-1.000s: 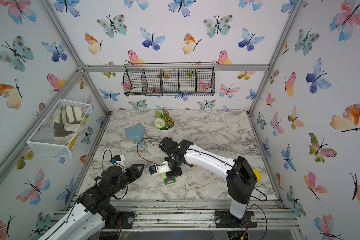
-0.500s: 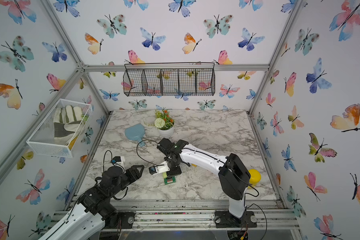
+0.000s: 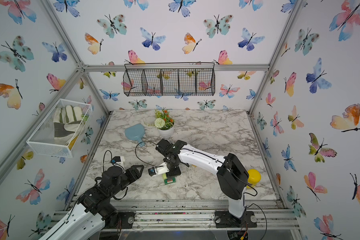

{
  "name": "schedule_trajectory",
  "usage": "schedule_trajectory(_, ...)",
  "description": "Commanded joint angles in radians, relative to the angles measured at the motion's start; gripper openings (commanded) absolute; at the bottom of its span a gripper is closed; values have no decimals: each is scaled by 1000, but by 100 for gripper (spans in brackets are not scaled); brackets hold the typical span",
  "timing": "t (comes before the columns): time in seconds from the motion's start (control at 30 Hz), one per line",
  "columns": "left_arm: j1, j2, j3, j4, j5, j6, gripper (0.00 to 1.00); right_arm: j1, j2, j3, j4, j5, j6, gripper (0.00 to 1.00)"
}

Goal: Assemble the number 1 with lego
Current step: Assemble the lego brick with the lego brick.

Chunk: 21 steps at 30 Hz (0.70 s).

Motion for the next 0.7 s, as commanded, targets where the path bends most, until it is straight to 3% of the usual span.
schedule_trajectory(0.0, 3, -9, -9, 8, -8, 8, 68, 9, 22, 25, -42, 8, -6, 6)
schedule_trajectory(0.67, 3, -12, -9, 2, -11, 7, 68, 20, 40, -13, -23, 44, 34, 6)
